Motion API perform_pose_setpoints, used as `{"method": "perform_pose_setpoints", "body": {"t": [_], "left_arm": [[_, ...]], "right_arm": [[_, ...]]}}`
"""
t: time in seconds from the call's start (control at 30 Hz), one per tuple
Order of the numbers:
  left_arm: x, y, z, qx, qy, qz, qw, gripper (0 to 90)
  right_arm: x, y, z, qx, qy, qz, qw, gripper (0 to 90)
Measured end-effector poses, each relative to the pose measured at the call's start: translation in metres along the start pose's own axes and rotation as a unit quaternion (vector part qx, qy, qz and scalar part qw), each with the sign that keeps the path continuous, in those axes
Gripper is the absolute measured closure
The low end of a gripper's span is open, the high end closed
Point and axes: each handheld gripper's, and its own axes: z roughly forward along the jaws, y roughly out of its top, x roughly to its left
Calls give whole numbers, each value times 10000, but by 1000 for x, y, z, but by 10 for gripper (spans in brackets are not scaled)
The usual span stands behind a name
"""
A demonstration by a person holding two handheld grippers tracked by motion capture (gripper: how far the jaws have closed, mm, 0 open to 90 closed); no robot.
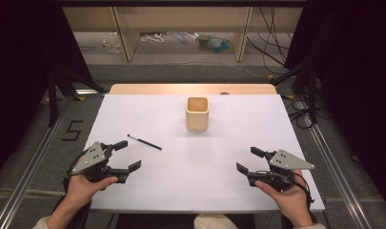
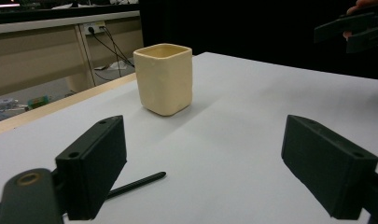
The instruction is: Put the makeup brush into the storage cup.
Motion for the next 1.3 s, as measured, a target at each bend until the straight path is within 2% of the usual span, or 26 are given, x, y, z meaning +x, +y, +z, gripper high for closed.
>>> {"method": "perform_pose_setpoints", "body": {"t": [0.03,0.1,0.17,0.3,0.4,0.47,0.5,0.53,0.63,0.87,0.93,0.97,1.1,1.23,1.27,1.3], "left_arm": [[1,0,1,23,16,27,10000,151],[1,0,2,41,19,48,10000,154],[3,0,4,278,-1,131,9995,158],[7,2,8,465,-34,270,9985,159],[13,6,13,556,-68,346,9978,159],[21,10,24,626,-142,421,9970,161],[21,10,24,626,-142,421,9970,162],[27,13,32,666,-158,486,9965,163],[31,16,41,698,-193,504,9961,163],[48,19,71,709,-230,578,9955,164],[54,19,78,741,-240,519,9956,164],[57,19,82,787,-254,526,9952,164],[70,17,98,1077,-298,552,9922,164],[78,15,108,1211,-357,554,9904,167],[78,15,110,1243,-354,526,9902,171],[79,15,111,1292,-371,551,9894,171]], "right_arm": [[1,0,-1,55,24,74,10000,240],[1,0,-1,87,24,63,9999,240],[1,0,-1,77,27,66,9999,240],[1,1,0,-28,22,-30,10000,240],[1,1,-1,30,3,-41,10000,240],[3,1,1,14,102,113,9999,240],[3,1,1,14,102,113,9999,240],[1,1,2,-57,45,-11,10000,240],[1,1,1,-33,48,-31,10000,240],[1,1,1,31,7,-7,10000,240],[2,1,0,74,19,50,10000,240],[1,1,0,43,11,-36,10000,240],[1,1,1,14,0,-35,10000,240],[0,0,1,7,-4,-36,10000,240],[1,0,0,70,68,98,9999,240],[1,0,0,70,68,98,9999,240]]}}
